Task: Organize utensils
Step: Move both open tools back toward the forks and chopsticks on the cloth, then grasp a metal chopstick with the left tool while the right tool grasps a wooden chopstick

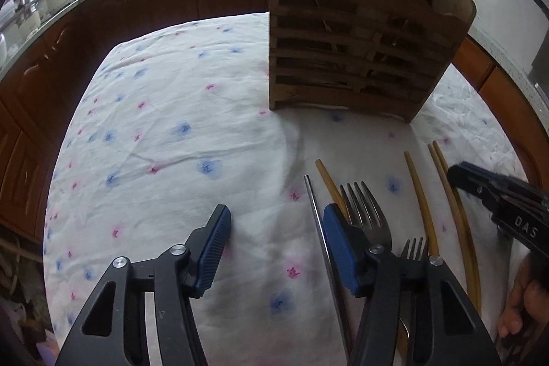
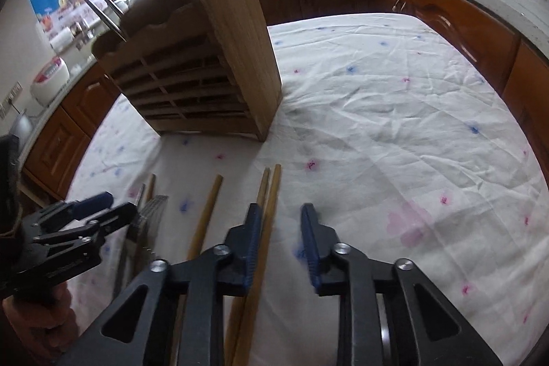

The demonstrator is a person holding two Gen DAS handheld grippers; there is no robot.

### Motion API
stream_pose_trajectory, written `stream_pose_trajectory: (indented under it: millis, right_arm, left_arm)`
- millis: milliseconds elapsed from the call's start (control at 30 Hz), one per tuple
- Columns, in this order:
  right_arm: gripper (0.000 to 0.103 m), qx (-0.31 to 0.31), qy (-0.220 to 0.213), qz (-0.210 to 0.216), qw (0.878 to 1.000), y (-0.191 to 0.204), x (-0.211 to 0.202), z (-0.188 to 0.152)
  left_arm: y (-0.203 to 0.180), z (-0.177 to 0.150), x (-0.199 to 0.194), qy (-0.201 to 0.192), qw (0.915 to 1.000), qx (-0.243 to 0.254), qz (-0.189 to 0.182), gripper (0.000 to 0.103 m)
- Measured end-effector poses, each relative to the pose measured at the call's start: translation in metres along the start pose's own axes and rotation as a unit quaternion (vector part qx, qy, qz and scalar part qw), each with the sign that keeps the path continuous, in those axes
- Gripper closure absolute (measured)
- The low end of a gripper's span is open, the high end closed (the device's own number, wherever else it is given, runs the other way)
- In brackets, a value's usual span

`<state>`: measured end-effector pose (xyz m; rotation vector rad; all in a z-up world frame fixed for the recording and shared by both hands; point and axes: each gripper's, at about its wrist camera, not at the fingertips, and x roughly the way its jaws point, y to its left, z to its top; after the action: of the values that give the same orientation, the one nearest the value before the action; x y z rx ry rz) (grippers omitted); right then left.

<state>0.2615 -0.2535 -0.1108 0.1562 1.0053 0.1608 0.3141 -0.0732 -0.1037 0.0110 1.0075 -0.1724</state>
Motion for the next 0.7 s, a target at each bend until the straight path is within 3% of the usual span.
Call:
stream_pose_trajectory:
  millis: [167,400,467,533,700]
  right_arm:
    - [0.083,-0.015,0.010,-0.007,1.000,0.004,0.007,0.010]
    - [0.082,-0.055,0.020,-0.030,0.998,0.018,0.019,0.017]
    - [0.083,-0.064,0.016,-0.037,0.997,0.020,0.019,0.016]
    - [0.094,-0.065,0.011,-0.043,0.997,0.021,0.018,0.014]
    - [0.098,-0.019,0.002,0.001,1.000,0.009,0.008,0.014]
  left_arm:
    - [-0.008,0.002,0.003,-0.002,0.9995,0.027,0.014,0.058]
    - [-0.018,0.002,0.003,-0.009,0.9991,0.040,0.008,0.090]
    - [-0.021,0.001,0.002,-0.012,0.9988,0.048,0.009,0.095]
    - [-0.020,0.001,0.000,-0.014,0.9987,0.047,0.008,0.096]
    - [-0.009,0.001,-0.007,-0.013,0.9994,0.028,-0.016,0.100]
